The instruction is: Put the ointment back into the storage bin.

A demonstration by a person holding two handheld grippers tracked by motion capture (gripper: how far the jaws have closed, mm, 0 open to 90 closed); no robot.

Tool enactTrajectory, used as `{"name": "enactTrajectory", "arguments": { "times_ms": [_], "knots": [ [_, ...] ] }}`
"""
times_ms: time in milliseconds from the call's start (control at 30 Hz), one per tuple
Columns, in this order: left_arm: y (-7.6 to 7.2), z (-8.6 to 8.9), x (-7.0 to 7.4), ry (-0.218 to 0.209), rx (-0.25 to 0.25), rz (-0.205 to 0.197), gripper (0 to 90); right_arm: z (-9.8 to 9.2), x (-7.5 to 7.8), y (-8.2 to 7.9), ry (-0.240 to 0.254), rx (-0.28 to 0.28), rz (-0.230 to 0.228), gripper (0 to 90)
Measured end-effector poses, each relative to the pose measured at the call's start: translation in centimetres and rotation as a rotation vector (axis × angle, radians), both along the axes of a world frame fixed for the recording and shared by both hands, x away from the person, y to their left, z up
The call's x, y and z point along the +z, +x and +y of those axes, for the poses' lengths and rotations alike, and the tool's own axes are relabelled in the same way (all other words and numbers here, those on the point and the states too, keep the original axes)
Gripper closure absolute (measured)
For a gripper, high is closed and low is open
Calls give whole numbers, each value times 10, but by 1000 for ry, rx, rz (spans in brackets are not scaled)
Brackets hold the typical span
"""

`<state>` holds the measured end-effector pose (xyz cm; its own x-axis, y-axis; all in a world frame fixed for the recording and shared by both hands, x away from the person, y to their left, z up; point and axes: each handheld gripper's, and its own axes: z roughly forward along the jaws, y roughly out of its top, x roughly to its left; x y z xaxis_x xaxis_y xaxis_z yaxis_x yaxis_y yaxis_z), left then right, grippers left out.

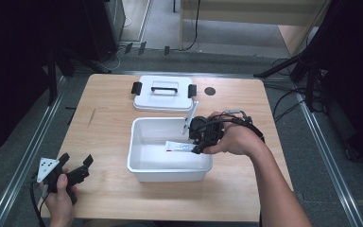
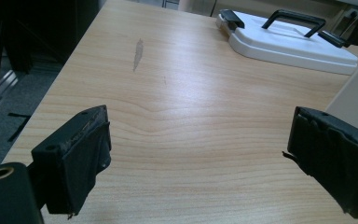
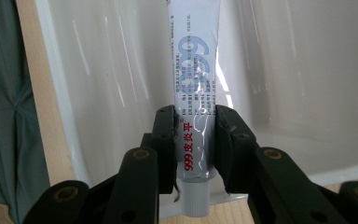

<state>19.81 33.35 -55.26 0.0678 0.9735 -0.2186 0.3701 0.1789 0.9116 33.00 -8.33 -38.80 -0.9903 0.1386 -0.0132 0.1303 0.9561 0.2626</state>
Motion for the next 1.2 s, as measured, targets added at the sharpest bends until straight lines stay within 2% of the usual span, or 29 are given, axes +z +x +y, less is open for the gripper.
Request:
{"name": "enactTrajectory", "arguments": {
  "times_ms": [267, 633, 1200],
  "knots": [
    [0, 0, 0, 1, 1, 1, 68, 2, -11, -1, -19, 6, 30, 724],
    [0, 0, 0, -1, 1, 0, 68, 9, -32, -1, -102, 4, 58, 726],
    [0, 0, 0, -2, 0, 0, 68, 20, -42, -3, -165, 13, 69, 725]
  ]
}}
